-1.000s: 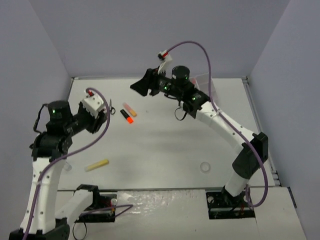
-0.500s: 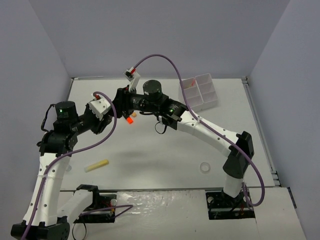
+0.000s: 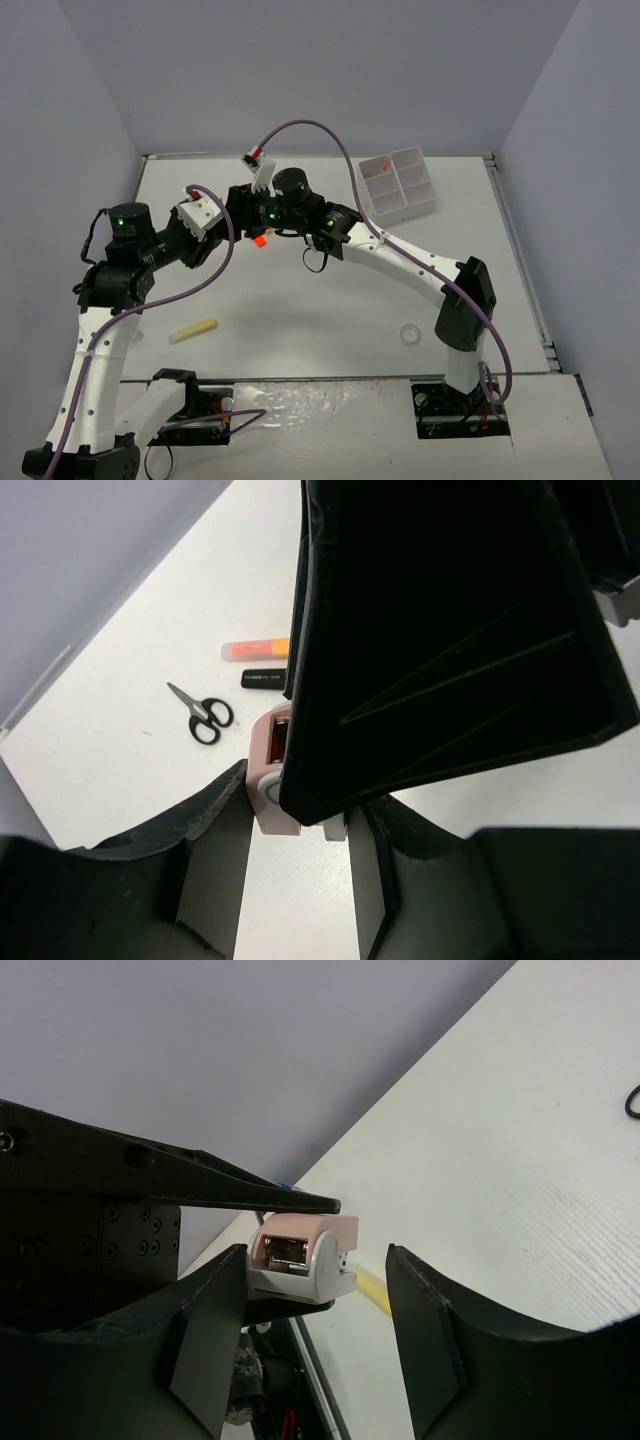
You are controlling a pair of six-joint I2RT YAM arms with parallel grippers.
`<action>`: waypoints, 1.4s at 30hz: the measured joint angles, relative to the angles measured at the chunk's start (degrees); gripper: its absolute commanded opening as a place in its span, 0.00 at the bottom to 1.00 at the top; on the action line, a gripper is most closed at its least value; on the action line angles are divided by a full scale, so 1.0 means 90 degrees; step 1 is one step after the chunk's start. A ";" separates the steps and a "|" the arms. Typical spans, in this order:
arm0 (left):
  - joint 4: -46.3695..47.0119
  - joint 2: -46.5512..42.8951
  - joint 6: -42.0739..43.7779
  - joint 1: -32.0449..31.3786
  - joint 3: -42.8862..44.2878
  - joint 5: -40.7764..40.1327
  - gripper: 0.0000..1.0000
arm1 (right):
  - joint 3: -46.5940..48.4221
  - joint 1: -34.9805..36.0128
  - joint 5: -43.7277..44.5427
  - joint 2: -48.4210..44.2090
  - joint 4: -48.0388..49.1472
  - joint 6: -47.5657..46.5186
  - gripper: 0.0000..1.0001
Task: Sort the stationery into containers
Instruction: Place the stapler in the storage box.
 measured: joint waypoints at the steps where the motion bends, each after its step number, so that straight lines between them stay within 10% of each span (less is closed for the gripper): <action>1: -0.0048 0.0020 0.0011 0.0000 -0.0008 -0.0010 0.00 | 0.0001 0.0017 0.0013 0.0036 -0.0001 -0.0002 0.53; 12: -0.0214 0.0274 0.0581 0.0001 -0.0015 -0.0201 0.00 | 0.0387 0.0071 -0.0007 0.0504 -0.0059 -0.0046 0.39; 19: -0.0505 0.0447 0.0984 0.0020 -0.0017 -0.0610 0.00 | 0.0638 0.0093 -0.0197 0.0947 0.0012 0.0153 0.00; 26: -0.0437 0.0495 0.0994 0.0022 -0.0017 -0.0762 0.91 | 0.0636 0.0093 -0.0265 0.1007 0.0017 0.0282 0.00; 42: -0.0245 0.0132 -0.0298 0.0000 -0.0027 -0.0786 0.97 | -0.1308 -0.1939 0.0251 0.0062 -0.0372 0.0526 0.00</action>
